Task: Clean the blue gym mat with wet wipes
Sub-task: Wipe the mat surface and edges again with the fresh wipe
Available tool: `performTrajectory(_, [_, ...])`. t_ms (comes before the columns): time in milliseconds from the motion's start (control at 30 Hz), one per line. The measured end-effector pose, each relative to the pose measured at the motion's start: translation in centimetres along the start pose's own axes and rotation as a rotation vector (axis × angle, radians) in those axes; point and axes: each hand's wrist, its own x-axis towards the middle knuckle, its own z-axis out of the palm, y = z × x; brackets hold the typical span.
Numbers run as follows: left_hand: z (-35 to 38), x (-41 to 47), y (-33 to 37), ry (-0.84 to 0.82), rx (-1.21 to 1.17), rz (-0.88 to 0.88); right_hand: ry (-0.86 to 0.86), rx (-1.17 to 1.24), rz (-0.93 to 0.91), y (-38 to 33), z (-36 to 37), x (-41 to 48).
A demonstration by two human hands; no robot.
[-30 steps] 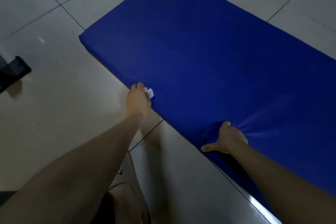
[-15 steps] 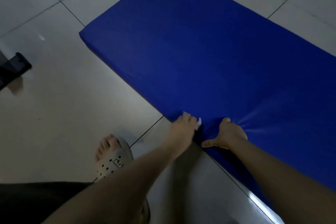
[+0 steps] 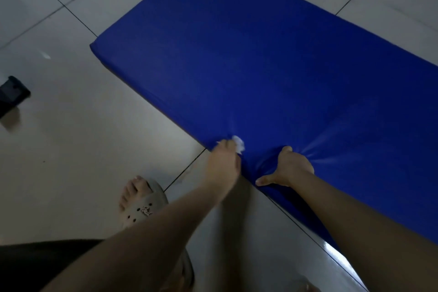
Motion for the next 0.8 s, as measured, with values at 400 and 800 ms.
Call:
performTrajectory(400, [-4.5, 5.2, -6.8, -0.165, 0.346, 0.226, 0.017, 0.028, -0.037, 0.5, 0.4, 0.0])
performTrajectory(800, [3.5, -4.5, 6.1, -0.206, -0.040, 0.205, 0.286, 0.064, -0.064, 3.8, 3.7, -4.8])
